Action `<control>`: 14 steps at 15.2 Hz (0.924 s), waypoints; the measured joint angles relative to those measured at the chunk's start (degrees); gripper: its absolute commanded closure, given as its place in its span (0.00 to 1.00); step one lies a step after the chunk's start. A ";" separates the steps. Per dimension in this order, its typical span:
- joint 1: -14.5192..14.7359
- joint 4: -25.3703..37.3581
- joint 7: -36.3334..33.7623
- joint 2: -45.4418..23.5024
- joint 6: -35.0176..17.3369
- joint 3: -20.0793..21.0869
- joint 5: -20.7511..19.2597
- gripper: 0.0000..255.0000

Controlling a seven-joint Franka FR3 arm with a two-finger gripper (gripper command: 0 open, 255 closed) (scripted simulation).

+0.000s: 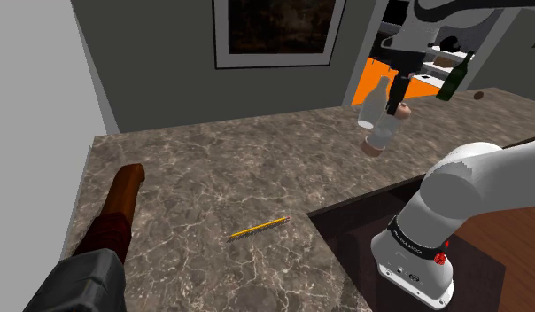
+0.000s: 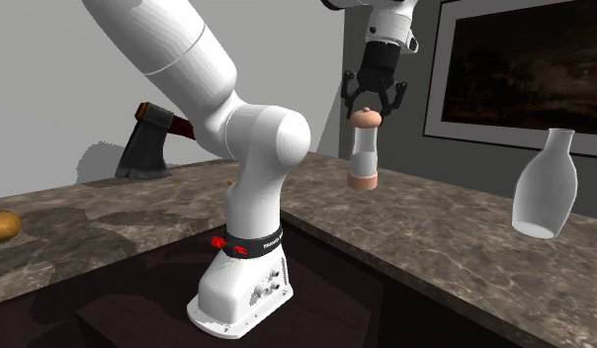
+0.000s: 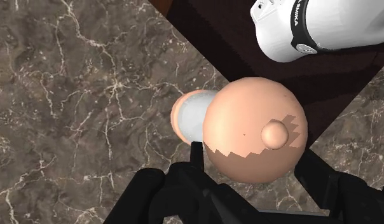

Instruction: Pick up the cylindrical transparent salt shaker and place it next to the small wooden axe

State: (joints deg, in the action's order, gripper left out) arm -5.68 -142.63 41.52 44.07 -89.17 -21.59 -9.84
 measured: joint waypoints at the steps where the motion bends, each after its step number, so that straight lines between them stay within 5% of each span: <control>1: 0.13 0.72 -0.09 -0.15 0.57 0.19 0.20 1.00; 14: 0.94 11.44 -0.17 -1.64 9.84 1.76 1.79 1.00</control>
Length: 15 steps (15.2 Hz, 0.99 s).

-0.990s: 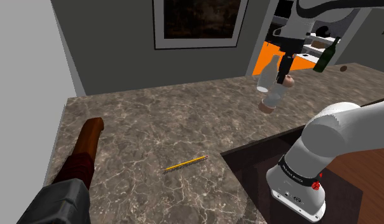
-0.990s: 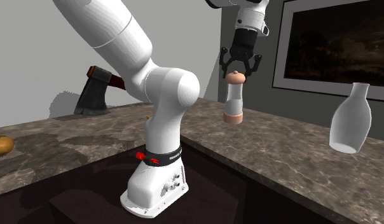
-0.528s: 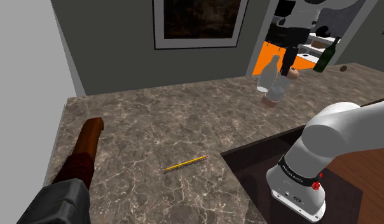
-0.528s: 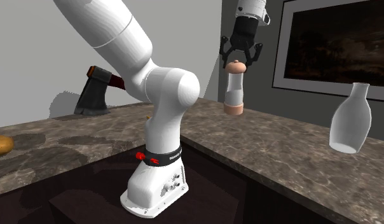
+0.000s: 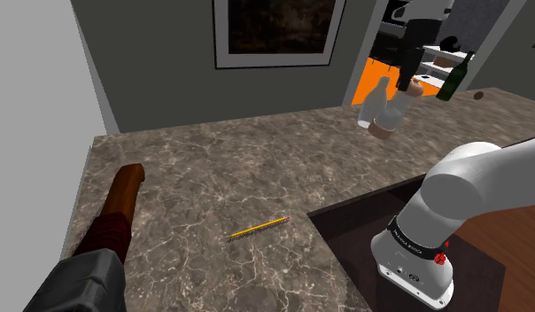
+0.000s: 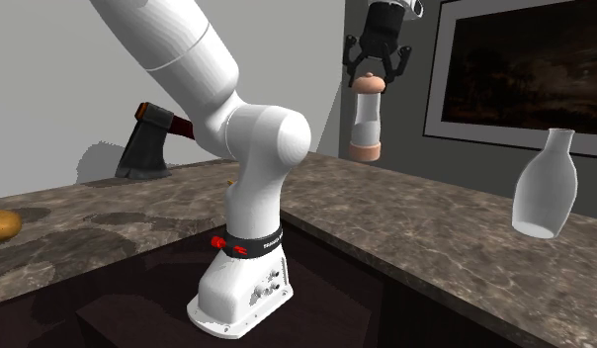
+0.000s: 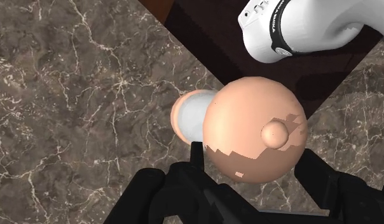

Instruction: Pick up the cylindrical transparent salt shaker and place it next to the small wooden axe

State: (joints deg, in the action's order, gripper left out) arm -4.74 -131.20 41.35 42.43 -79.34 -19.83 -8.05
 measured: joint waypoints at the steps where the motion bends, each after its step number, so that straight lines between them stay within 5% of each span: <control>1: 0.05 1.00 0.02 -0.11 0.88 0.12 0.10 1.00; 15: 1.06 14.58 0.07 -3.93 10.71 1.18 1.64 1.00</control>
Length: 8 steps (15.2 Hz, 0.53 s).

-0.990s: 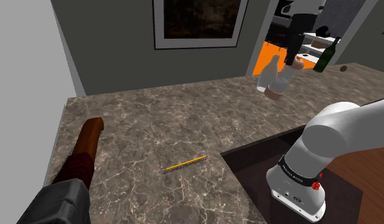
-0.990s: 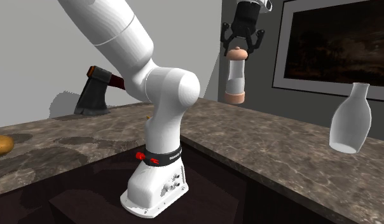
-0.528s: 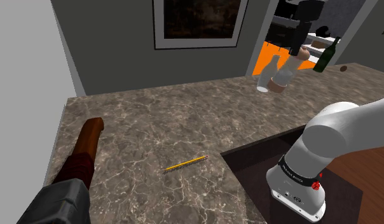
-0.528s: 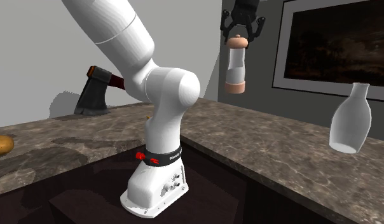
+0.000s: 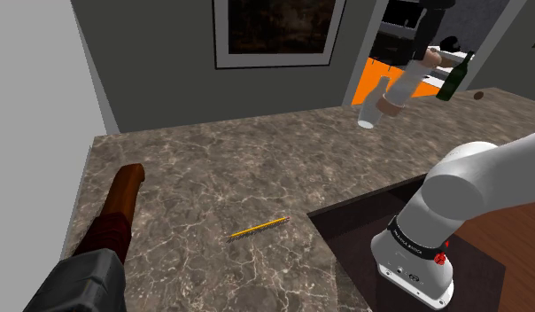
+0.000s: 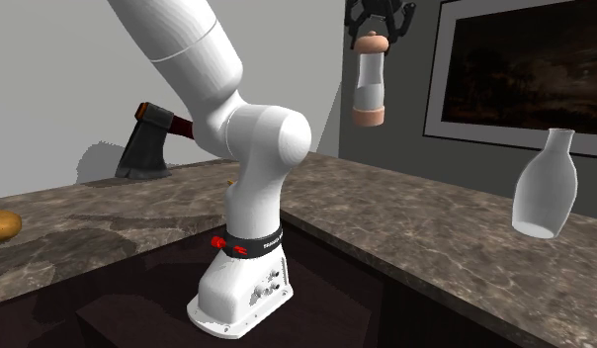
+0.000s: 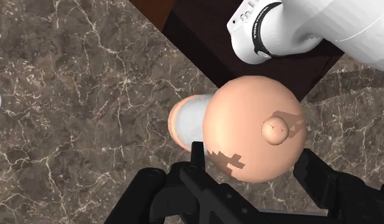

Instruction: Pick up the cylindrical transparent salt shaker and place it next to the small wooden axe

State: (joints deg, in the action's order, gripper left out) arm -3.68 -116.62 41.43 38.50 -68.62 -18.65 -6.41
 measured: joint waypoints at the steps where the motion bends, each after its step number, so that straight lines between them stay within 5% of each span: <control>1: 0.08 1.17 0.06 -0.43 0.76 0.00 0.08 1.00; 8: 0.56 8.50 0.23 -2.95 5.61 0.21 0.73 1.00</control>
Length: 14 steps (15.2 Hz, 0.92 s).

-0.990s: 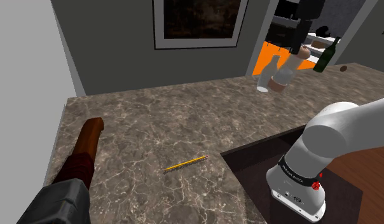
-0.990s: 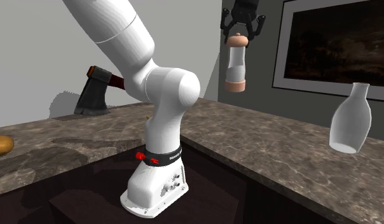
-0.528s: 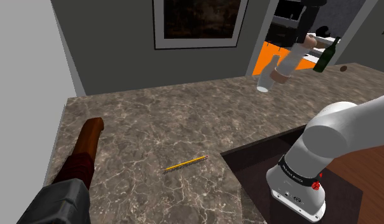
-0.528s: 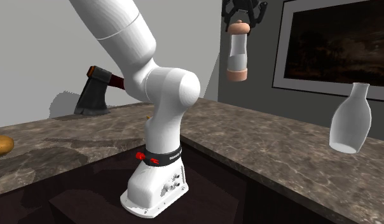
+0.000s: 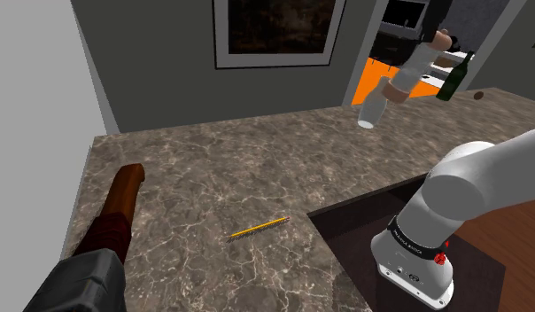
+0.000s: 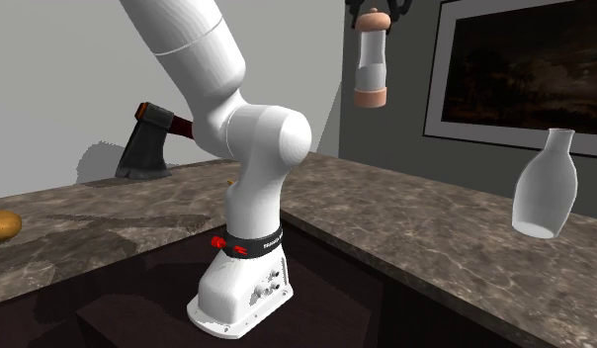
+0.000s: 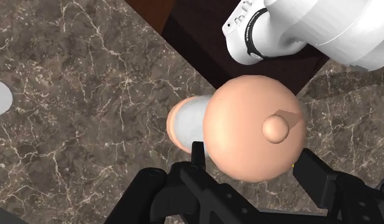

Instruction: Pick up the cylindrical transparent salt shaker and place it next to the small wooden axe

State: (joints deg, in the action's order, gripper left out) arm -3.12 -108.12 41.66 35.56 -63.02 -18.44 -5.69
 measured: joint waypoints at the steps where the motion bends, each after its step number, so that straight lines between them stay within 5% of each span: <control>1: 0.08 1.20 0.08 -0.48 0.72 -0.03 0.07 1.00; 10: 0.83 12.63 0.63 -5.29 7.45 -0.30 0.98 1.00; 14: 1.46 13.37 -4.15 -6.26 7.41 3.18 4.06 1.00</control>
State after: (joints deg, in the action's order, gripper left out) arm -1.66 -94.74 37.51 29.30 -55.61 -15.26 -1.62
